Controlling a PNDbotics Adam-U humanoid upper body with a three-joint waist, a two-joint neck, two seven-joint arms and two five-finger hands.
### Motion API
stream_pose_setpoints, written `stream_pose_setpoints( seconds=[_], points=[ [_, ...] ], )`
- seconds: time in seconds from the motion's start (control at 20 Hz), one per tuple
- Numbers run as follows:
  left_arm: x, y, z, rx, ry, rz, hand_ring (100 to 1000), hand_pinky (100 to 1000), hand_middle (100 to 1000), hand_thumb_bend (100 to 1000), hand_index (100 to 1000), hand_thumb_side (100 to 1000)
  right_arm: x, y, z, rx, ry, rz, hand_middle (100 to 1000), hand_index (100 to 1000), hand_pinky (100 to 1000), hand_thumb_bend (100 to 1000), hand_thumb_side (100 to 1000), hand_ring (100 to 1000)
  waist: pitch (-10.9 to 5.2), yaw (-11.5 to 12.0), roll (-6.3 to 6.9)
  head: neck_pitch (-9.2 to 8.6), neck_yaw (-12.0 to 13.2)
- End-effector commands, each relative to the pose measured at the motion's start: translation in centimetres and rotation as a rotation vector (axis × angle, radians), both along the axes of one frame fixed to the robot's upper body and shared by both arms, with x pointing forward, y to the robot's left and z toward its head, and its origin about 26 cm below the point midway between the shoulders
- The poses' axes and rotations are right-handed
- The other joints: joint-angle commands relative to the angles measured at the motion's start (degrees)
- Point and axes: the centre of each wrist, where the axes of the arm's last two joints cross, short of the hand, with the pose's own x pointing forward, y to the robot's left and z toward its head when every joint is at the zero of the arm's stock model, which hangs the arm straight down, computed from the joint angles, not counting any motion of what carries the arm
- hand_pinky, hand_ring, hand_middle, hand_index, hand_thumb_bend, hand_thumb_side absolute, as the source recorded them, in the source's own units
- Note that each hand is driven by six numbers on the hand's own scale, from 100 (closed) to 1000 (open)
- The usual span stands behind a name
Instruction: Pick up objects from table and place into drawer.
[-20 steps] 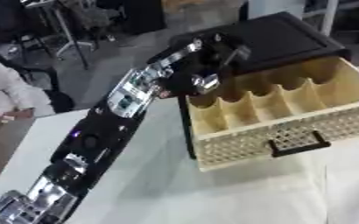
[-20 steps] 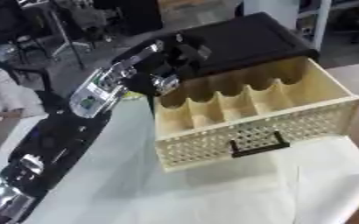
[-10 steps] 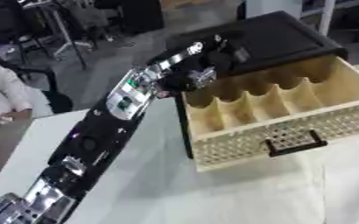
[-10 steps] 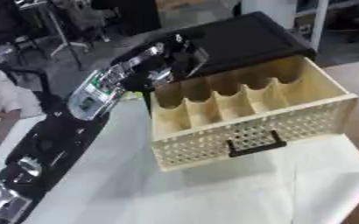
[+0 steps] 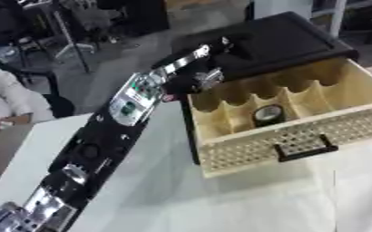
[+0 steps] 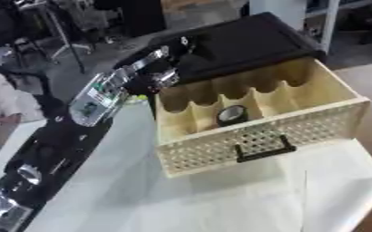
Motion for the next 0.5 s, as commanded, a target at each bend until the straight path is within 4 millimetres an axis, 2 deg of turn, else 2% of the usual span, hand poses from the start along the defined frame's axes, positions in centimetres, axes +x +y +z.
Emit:
stream_pose_setpoints(
  seconds=[0.05,0.3,0.5],
  points=[
    [-0.13,0.52,0.74,0.326,-0.303,-0.242,836,607,728,100,982,754,-0.50,0.08,0.75,0.002,-0.035,0.007,468,605,386,868,987,500,-1.15,0.0,-0.71,0.13,0.0],
    [-0.23,0.53,0.83,0.299,-0.303,-0.255,804,566,709,100,978,739,-0.50,0.08,0.76,0.006,-0.036,0.005,469,606,390,868,987,502,-1.32,0.0,-0.81,0.30,-0.1],
    [-0.48,0.43,1.28,0.255,-0.313,-0.278,736,502,677,100,970,700,-0.49,0.05,0.71,0.009,-0.035,0.003,470,606,393,868,987,503,-1.64,0.1,-0.97,0.62,-0.2]
  ],
)
